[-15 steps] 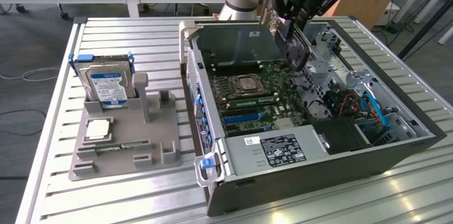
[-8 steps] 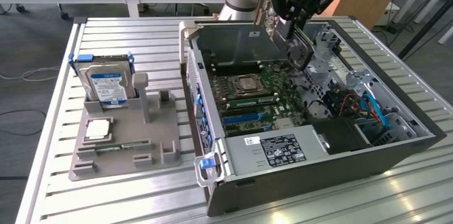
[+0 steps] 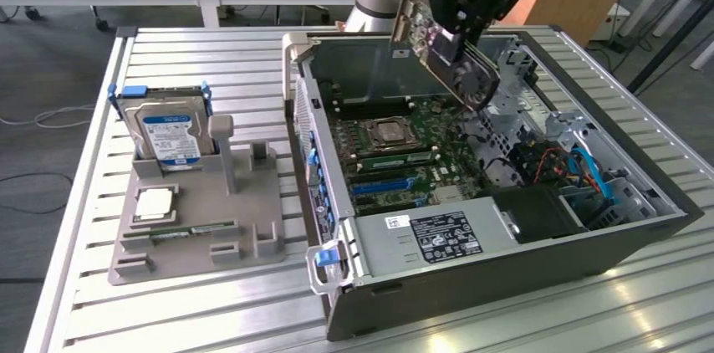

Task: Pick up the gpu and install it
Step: 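Insert the gpu into the slot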

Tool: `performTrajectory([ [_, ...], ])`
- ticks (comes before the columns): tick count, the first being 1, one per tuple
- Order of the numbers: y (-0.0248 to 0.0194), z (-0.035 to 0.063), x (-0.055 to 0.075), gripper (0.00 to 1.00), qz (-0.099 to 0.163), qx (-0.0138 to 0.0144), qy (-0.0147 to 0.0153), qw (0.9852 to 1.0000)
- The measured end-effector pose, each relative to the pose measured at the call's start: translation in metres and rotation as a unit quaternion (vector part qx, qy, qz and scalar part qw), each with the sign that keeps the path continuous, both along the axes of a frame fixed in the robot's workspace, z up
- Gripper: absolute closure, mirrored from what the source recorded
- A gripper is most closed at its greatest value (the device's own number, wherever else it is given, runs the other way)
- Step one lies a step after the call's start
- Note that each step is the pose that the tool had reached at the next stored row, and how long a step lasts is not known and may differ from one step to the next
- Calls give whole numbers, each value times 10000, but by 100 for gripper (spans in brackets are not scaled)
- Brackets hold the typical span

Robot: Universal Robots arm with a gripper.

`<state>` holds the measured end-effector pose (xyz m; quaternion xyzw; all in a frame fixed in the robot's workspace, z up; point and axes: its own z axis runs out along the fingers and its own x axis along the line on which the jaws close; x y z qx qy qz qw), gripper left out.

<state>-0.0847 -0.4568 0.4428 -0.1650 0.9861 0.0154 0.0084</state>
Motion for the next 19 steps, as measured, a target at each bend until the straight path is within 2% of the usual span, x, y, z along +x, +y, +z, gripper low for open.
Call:
performTrajectory([
  [5,0,0,0,73,458,-10,0,9990],
  [9,0,0,0,73,821,-16,0,9966],
  [13,0,0,0,73,1180,-21,0,9930],
  [16,0,-1,0,73,1455,-22,-1,9894],
  [19,0,-1,0,73,1722,-23,-1,9851],
])
